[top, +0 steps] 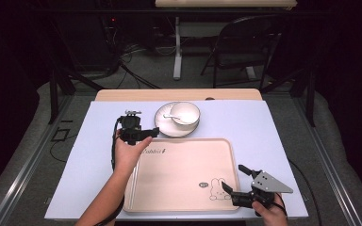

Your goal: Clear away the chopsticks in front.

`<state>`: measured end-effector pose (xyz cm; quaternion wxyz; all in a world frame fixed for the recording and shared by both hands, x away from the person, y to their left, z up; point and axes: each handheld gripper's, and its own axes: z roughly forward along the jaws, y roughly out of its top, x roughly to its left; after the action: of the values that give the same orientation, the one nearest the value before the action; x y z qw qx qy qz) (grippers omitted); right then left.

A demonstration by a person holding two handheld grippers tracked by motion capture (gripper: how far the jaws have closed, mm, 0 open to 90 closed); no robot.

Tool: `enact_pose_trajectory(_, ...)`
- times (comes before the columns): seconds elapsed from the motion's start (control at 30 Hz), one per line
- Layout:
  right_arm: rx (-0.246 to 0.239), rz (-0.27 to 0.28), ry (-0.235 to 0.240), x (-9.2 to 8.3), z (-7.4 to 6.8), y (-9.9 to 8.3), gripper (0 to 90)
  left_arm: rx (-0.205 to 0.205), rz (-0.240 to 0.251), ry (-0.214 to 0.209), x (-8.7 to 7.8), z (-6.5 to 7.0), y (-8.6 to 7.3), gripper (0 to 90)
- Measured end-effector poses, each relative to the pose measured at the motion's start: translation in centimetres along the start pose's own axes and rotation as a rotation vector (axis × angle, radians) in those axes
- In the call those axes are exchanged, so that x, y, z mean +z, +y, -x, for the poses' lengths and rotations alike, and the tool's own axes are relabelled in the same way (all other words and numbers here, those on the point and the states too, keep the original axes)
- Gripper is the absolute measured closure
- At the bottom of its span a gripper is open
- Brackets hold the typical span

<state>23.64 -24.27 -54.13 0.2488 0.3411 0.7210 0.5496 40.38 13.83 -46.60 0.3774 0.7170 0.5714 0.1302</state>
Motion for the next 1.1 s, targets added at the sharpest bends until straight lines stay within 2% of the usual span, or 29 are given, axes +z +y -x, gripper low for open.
enact_pose_trajectory(0.3, -0.004, -0.003, 0.006, 0.2, 0.0, 0.0, 14.3, -0.013, 0.024, -0.018, 0.6, 0.7, 1.6, 31.5)
enact_pose_trajectory(0.83, -0.001, -0.005, 0.01, 0.4, 0.1, 0.0, 14.3, -0.055, 0.038, 0.014, 2.2, 0.2, 3.5, 31.8)
enact_pose_trajectory(1.1, 0.001, -0.004, 0.012, 0.4, 0.1, 0.0, 14.3, -0.044, 0.037, 0.023, 3.1, 0.8, 4.5, 31.8)
